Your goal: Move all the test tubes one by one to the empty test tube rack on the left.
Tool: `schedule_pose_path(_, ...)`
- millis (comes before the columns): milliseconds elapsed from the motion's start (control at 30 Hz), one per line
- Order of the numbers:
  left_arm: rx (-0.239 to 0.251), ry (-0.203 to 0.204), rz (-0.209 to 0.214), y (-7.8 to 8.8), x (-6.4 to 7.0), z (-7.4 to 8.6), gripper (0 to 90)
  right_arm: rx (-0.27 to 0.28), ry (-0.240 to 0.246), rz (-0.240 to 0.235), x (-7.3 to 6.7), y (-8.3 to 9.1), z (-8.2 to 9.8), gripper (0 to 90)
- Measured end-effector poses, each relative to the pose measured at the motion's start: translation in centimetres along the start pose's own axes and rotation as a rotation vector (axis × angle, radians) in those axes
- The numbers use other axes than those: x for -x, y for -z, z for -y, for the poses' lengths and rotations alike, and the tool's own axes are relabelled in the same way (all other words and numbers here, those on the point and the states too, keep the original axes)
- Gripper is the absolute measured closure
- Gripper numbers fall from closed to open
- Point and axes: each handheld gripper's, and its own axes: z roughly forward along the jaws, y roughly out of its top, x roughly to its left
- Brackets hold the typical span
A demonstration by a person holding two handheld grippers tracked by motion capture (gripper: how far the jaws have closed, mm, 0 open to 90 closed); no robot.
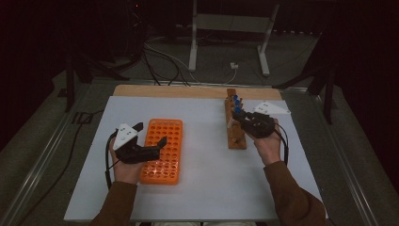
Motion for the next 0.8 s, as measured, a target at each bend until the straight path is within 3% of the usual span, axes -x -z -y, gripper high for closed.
schedule_pose_path(67,-0.005,-0.015,0.002,-0.3,0.2,0.0,2.4,-0.004,-0.008,-0.024,-0.4,-0.3,0.1,76.9)
schedule_pose_path(133,0.012,-0.055,0.005,-0.9,0.8,0.1,2.5,-0.007,-0.006,-0.034,-0.6,-0.5,0.1,76.9)
schedule_pose_path(200,0.011,-0.070,0.035,-1.8,1.5,0.0,2.5,-0.014,-0.009,-0.067,-1.4,-0.8,0.0,76.9)
schedule_pose_path(700,-0.053,-0.077,0.107,-5.7,4.3,-0.6,9.2,-0.032,-0.006,-0.197,-5.4,-2.9,-1.2,76.7)
schedule_pose_path(800,-0.052,-0.084,0.122,-6.3,4.8,-0.7,17.1,-0.037,-0.012,-0.231,-6.3,-3.4,-1.4,76.7)
